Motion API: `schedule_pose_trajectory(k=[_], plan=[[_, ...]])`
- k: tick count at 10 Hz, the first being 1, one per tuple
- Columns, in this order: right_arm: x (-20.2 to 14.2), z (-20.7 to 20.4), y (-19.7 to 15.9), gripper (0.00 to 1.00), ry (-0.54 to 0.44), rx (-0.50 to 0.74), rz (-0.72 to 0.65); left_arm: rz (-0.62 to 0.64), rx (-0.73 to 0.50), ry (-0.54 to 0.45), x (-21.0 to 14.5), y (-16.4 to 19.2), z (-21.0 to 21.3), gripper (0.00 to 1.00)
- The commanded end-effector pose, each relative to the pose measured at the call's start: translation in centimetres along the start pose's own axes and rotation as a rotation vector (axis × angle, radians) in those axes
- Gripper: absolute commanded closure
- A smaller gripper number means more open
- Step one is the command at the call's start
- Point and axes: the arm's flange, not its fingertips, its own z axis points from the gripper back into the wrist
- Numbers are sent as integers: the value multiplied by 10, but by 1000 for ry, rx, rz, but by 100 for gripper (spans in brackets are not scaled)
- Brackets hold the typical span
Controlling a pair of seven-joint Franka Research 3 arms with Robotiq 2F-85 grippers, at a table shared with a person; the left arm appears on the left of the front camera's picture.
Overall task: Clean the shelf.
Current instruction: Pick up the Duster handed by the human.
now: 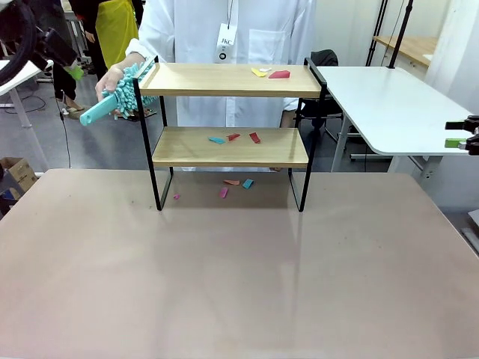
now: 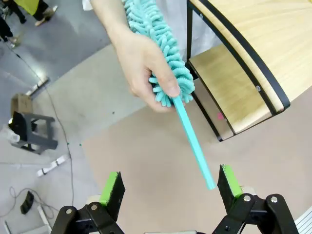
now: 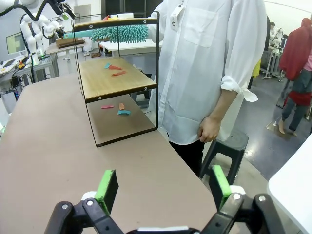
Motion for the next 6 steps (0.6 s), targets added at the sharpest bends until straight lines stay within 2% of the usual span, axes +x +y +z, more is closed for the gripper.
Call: schedule_pose_trajectory(k=[1, 2, 4, 6], plan=[[8, -2, 1, 0, 7, -9, -14, 2, 6, 12, -1, -2, -3, 0], [8, -2, 1, 0, 7, -9, -14, 46, 61, -33, -6, -20, -6, 0], [8, -2, 1, 0, 7, -9, -14, 81, 103, -52, -15, -38, -15, 0], [8, -2, 1, 0, 7, -9, -14, 103, 74, -22, -23, -53, -31, 0]])
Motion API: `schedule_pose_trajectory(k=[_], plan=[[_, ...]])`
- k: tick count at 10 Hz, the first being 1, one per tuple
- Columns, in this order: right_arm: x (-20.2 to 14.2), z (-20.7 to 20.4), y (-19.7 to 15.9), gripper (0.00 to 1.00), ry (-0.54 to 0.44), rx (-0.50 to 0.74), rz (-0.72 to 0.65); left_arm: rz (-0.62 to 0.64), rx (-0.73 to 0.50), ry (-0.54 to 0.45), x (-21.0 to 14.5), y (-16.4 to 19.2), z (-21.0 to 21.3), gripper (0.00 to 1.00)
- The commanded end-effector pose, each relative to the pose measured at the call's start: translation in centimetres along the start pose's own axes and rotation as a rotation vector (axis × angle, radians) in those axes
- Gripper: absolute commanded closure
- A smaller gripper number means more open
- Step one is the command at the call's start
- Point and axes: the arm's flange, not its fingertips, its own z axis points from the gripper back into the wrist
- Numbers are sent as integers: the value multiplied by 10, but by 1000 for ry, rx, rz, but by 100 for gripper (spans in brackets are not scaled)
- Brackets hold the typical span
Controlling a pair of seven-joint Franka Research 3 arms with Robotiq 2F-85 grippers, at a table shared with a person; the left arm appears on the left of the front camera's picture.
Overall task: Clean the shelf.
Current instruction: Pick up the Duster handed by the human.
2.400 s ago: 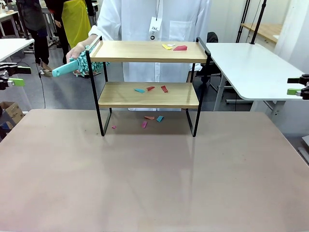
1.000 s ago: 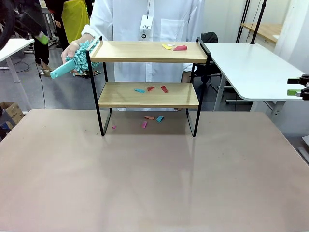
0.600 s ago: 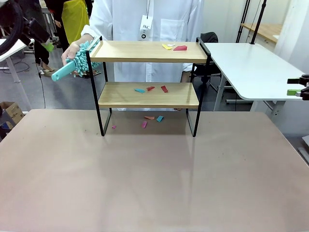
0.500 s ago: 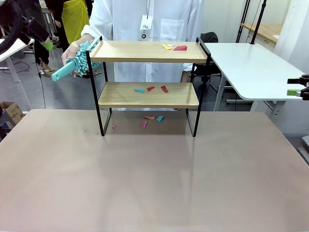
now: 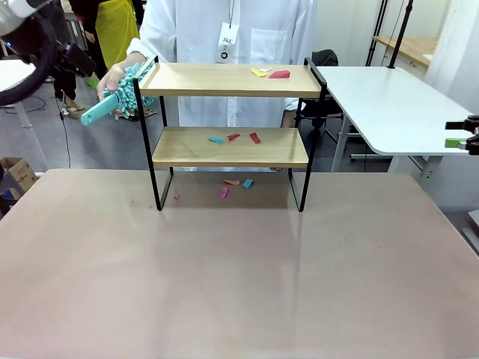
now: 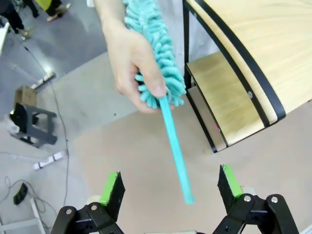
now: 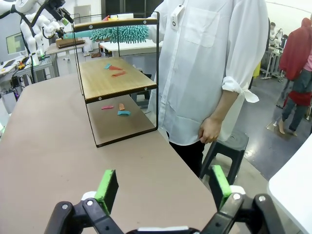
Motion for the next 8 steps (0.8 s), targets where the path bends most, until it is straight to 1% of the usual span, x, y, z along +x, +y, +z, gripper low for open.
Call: schedule_pose_trajectory(k=[1, 4, 8], plan=[[8, -2, 1, 0, 10, -9, -13, 26, 30, 22, -14, -15, -11, 0], [8, -2, 1, 0, 10, -9, -13, 59, 79, 17, -20, -19, -33, 0], [8, -2, 1, 0, 10, -9, -13, 73, 68, 15, -20, -16, -52, 0]])
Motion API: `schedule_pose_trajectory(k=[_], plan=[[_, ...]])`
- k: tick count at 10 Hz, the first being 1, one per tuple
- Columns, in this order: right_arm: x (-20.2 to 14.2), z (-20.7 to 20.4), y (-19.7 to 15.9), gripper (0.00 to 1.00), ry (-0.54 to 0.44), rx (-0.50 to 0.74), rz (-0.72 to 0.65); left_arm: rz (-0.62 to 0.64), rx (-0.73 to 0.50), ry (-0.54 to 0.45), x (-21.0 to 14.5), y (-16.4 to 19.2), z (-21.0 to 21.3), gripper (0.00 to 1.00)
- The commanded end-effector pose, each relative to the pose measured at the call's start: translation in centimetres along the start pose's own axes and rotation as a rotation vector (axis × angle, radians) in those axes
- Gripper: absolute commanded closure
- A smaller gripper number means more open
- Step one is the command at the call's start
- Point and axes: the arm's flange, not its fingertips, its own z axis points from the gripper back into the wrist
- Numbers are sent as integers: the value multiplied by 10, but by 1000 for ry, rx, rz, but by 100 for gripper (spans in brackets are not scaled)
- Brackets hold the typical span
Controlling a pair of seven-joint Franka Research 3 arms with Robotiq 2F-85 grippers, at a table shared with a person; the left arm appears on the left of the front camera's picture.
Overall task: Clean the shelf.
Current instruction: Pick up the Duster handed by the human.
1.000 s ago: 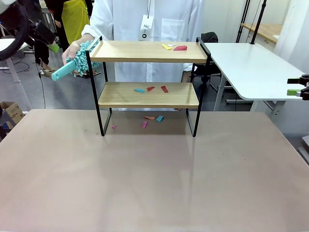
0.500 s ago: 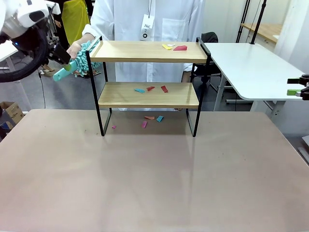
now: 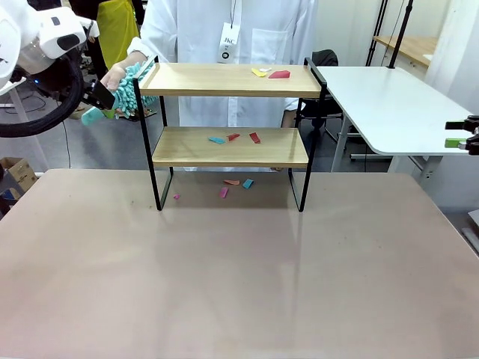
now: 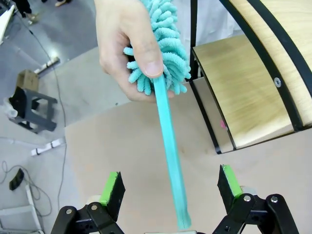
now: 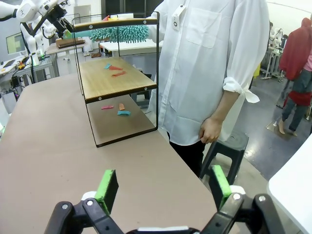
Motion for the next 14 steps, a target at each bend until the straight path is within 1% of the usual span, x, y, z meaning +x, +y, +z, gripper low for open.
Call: schedule_pose_trajectory(k=[1, 2, 5, 6, 8, 9, 10, 14], plan=[[8, -2, 1, 0, 9, -9, -14, 23, 25, -20, 2, 0, -5, 0], [8, -2, 1, 0, 9, -9, -14, 29, 30, -25, 2, 1, -6, 0], [8, -2, 1, 0, 9, -9, -14, 34, 29, -25, 3, 1, -5, 91], [8, -2, 1, 0, 9, -9, -14, 33, 26, -23, 4, 2, -4, 100], [8, -2, 1, 0, 9, -9, -14, 36, 38, -15, 3, 2, -2, 100], [8, -2, 1, 0, 9, -9, -14, 43, 54, -12, 3, 2, 0, 97], [8, -2, 1, 0, 9, -9, -14, 50, 73, -2, 3, 2, 2, 100], [8, -2, 1, 0, 9, -9, -14, 100, 137, 16, 3, 1, 2, 100]])
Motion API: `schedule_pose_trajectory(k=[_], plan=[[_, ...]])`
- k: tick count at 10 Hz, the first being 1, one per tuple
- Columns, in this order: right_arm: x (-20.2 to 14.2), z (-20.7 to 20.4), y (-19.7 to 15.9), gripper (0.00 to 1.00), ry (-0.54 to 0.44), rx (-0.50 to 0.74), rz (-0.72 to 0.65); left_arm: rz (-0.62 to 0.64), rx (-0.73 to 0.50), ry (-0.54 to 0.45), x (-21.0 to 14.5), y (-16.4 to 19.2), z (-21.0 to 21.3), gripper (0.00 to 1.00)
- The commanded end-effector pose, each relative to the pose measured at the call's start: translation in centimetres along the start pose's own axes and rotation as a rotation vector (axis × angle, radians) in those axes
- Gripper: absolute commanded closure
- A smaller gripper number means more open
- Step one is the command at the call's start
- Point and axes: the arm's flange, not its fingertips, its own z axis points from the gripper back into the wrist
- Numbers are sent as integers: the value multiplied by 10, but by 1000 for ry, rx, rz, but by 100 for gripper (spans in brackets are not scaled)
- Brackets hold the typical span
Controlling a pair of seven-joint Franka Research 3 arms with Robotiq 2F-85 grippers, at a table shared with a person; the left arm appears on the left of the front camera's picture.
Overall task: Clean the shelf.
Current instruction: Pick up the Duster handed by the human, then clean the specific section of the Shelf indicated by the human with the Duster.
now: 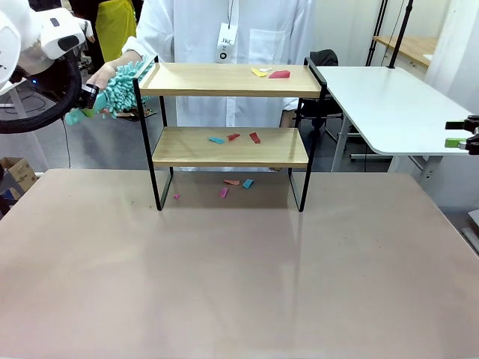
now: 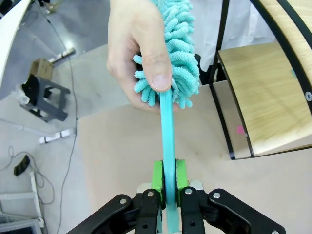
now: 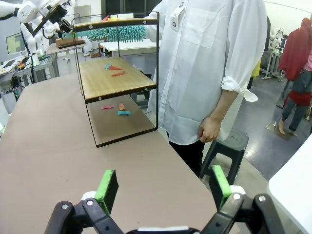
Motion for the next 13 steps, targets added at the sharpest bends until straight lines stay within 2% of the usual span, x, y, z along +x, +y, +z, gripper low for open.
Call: schedule_pose_trajectory(k=[1, 3, 4, 5, 10, 11, 12, 13], plan=[[8, -2, 1, 0, 10, -9, -13, 40, 53, 15, 1, -8, 4, 100], [8, -2, 1, 0, 10, -9, -13, 45, 49, 15, -2, -6, 8, 100], [8, -2, 1, 0, 10, -9, -13, 74, 18, -37, -1, -2, 11, 100], [8, -2, 1, 0, 10, -9, -13, 25, 19, 17, -2, -2, 2, 100], [8, -2, 1, 0, 10, -9, -13, 25, 19, 17, -2, -2, 2, 100], [8, -2, 1, 0, 10, -9, -13, 30, 14, 22, -3, -4, -1, 87], [8, -2, 1, 0, 10, -9, -13, -6, 66, 28, 2, 15, 18, 87], [8, -2, 1, 0, 10, -9, -13, -92, 96, 79, 8, 29, 36, 87]])
